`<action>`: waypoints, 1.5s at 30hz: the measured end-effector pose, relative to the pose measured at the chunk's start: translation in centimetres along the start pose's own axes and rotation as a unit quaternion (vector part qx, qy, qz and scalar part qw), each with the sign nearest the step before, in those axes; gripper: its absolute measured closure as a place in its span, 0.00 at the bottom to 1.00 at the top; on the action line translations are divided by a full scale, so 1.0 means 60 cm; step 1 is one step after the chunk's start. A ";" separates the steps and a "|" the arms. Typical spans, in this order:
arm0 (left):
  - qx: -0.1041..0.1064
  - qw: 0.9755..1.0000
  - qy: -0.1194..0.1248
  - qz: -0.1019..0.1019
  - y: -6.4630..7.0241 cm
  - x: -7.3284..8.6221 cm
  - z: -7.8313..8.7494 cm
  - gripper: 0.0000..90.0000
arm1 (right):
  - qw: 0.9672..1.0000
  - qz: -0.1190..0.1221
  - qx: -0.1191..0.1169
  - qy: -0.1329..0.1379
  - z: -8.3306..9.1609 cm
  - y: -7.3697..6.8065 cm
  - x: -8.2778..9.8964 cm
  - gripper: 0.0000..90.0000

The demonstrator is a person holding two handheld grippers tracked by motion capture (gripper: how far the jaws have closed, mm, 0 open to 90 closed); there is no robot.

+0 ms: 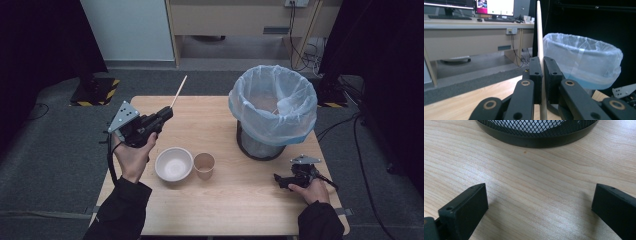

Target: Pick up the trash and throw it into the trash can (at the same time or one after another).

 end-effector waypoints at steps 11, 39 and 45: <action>0.008 0.999 0.030 -0.017 0.023 -0.064 -0.023 0.95 | 1.000 0.000 0.000 0.000 0.000 0.000 0.000 0.01; 0.052 0.996 0.053 -0.054 0.108 -0.155 -0.123 0.95 | 1.000 0.002 0.001 0.002 0.000 0.001 -0.001 0.01; 0.059 0.995 0.051 -0.064 0.127 -0.165 -0.145 0.95 | 1.000 0.001 0.000 0.001 0.000 0.000 0.000 0.01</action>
Point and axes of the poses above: each handheld gripper's, and its own axes: z roughly backward along the jaws, x roughly out of its underside, y roughly to its right, the point moved 8 cm from there along -z, roughly forward along the jaws, and after that the axes turned 5 degrees about x, right-handed, at the moved point
